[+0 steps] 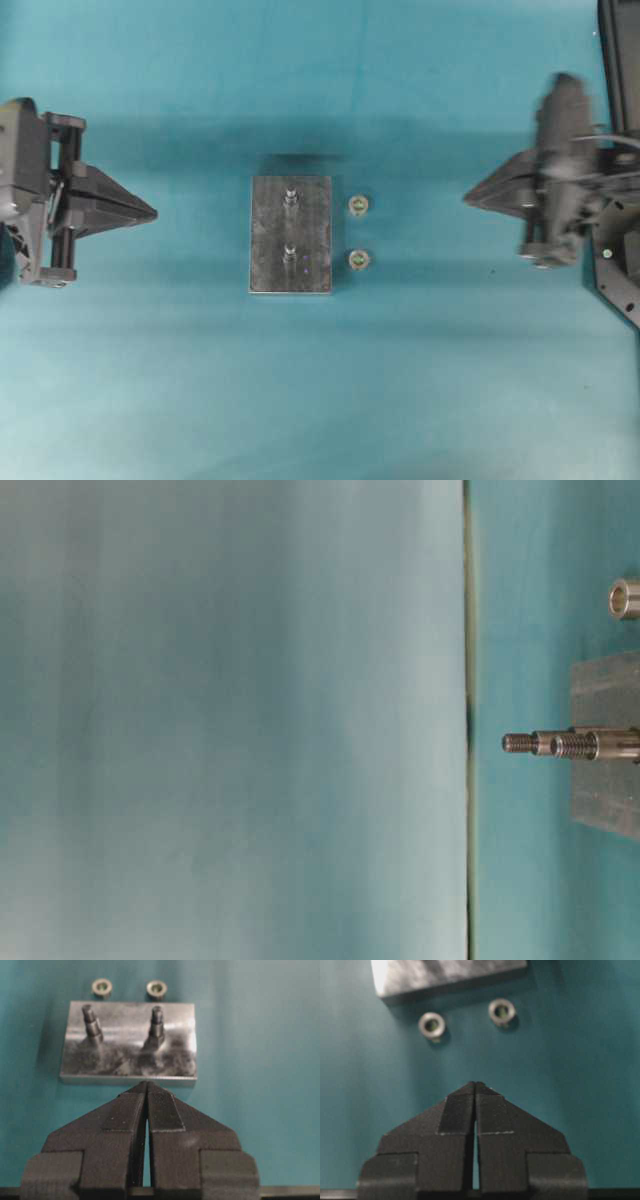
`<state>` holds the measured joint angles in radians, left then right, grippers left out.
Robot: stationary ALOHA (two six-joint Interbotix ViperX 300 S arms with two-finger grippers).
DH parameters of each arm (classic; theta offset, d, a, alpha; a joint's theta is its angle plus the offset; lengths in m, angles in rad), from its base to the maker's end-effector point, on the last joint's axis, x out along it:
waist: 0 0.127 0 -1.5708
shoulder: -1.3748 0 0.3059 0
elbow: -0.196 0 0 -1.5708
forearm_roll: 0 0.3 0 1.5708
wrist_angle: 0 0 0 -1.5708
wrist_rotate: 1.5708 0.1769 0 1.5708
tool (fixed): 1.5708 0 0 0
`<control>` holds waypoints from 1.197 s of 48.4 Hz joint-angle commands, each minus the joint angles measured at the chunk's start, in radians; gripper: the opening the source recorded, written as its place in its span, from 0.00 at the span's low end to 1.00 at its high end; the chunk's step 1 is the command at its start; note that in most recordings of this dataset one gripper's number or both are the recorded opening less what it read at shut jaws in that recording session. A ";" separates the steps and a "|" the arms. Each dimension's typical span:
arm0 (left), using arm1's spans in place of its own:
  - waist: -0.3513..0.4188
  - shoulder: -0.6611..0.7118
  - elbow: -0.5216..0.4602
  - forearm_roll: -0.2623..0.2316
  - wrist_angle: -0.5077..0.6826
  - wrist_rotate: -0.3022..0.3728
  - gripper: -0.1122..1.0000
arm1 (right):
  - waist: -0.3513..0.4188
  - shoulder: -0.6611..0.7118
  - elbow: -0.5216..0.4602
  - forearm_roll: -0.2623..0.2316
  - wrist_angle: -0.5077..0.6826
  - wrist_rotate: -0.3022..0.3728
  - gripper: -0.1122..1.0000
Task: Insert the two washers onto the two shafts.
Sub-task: 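Move the right gripper toward the upper metal washer beside the block, then lower the open right gripper around the upper washer and close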
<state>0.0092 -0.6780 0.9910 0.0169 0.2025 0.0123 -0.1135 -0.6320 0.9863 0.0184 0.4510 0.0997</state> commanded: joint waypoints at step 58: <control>0.002 0.011 -0.034 0.003 -0.002 0.023 0.10 | -0.026 0.693 -0.311 -0.026 -0.169 -0.107 0.81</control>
<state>0.0107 -0.6627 0.9817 0.0169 0.2056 0.0337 -0.1335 0.0598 0.6949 -0.0092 0.3007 -0.0015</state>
